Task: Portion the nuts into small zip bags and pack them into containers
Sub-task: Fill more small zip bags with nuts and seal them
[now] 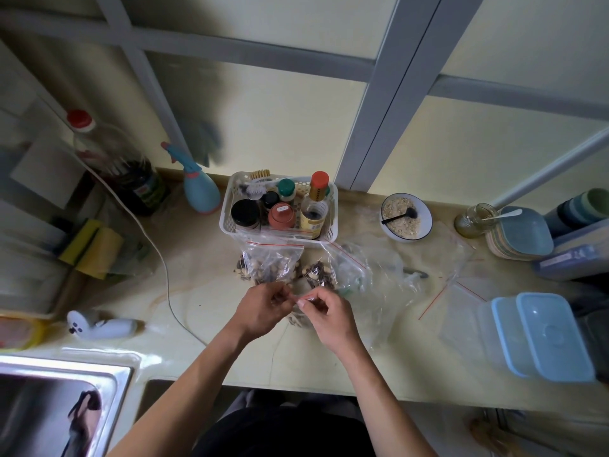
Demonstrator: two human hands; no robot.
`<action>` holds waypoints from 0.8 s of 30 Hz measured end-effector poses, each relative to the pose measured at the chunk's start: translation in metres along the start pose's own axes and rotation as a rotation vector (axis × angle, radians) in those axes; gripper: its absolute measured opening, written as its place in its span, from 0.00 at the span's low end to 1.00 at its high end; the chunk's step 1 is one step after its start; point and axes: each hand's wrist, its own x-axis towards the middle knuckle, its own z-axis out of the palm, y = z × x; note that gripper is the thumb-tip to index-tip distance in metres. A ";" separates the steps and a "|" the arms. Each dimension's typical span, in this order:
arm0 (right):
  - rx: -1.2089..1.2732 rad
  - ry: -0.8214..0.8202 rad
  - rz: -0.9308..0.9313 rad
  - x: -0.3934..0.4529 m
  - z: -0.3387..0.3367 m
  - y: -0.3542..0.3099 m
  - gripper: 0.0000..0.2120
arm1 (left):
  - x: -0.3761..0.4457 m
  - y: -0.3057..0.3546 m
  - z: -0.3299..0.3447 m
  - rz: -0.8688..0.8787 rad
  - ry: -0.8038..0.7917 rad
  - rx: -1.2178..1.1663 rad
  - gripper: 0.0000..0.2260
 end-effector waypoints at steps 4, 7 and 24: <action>-0.001 -0.007 0.012 -0.001 0.003 0.000 0.04 | -0.001 0.000 0.003 0.015 0.039 0.084 0.01; 0.015 0.005 0.021 -0.001 0.000 0.001 0.03 | 0.000 -0.001 0.002 0.003 0.031 0.040 0.04; 0.087 -0.090 0.030 -0.002 -0.011 -0.007 0.06 | -0.003 -0.002 -0.010 0.006 -0.113 -0.235 0.07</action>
